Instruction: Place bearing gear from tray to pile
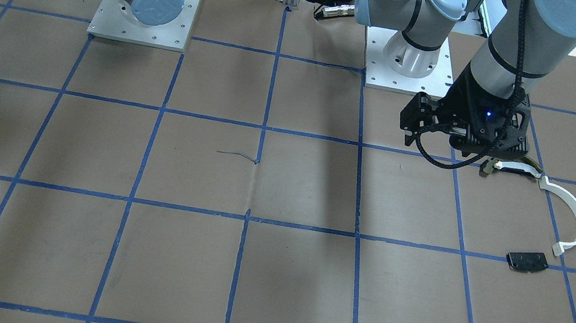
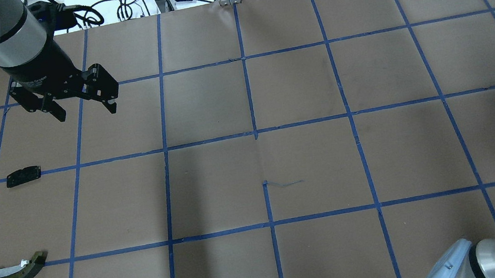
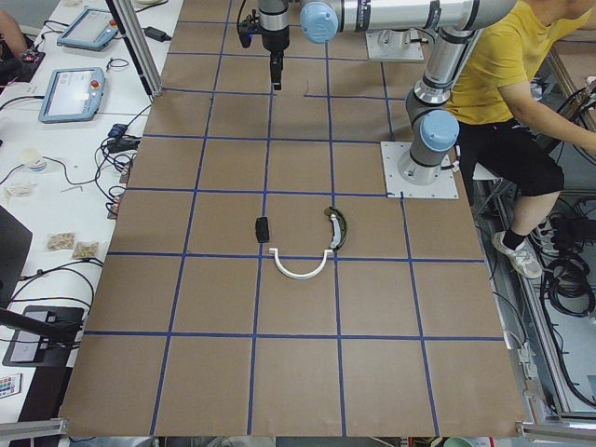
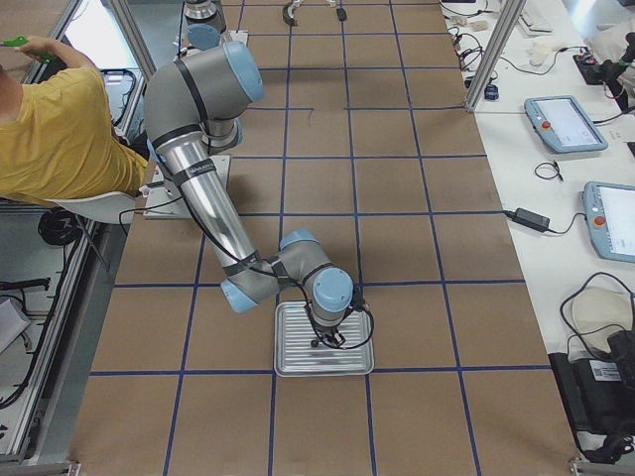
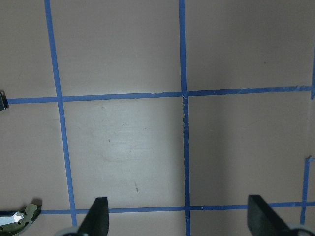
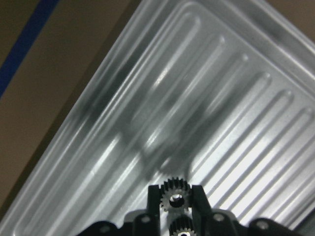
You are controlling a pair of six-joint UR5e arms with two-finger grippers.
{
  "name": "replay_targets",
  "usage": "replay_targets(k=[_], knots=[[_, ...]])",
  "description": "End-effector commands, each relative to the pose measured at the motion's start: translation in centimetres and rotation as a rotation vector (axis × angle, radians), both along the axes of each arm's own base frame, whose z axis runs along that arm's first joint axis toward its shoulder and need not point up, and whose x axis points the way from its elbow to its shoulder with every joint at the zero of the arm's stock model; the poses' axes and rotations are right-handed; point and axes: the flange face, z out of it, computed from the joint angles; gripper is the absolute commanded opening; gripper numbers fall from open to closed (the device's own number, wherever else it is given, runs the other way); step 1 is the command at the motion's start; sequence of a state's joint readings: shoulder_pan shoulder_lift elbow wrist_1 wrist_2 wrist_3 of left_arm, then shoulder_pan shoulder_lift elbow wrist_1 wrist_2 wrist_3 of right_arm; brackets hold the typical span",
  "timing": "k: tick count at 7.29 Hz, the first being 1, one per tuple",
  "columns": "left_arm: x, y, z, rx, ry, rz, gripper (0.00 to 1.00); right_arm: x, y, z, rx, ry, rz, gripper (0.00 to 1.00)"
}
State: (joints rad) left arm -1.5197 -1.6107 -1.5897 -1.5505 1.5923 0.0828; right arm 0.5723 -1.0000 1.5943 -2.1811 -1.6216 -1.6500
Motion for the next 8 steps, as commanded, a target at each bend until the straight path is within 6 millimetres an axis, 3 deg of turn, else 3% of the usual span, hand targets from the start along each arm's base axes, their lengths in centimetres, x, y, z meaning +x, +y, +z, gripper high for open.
replay_targets(k=[1,2,3,4,5,6,8], knots=[[0.0,0.3,-0.7,0.009,0.0,0.0,1.0,11.0,-5.1,6.5,-0.016,0.015,-0.048,0.01],[0.0,0.4,-0.6,0.008,0.0,0.0,1.0,19.0,-5.0,9.5,0.002,0.001,-0.069,0.01],[0.0,0.4,-0.6,0.008,0.0,0.0,1.0,27.9,-3.0,11.9,-0.003,-0.008,-0.188,0.02],[-0.1,0.4,-0.6,0.007,0.002,0.0,1.0,38.8,-1.8,13.8,-0.039,0.001,-0.231,0.01],[-0.1,0.5,-0.7,0.009,0.002,0.0,1.0,49.6,-2.1,14.4,-0.07,-0.017,-0.324,0.01],[0.0,0.4,-0.6,0.007,0.002,0.001,1.0,59.5,-1.6,13.0,-0.055,-0.06,-0.393,0.01],[0.0,0.4,-0.6,0.007,0.002,0.001,1.0,75.2,-0.4,7.6,-0.079,-0.142,-0.502,0.02]])
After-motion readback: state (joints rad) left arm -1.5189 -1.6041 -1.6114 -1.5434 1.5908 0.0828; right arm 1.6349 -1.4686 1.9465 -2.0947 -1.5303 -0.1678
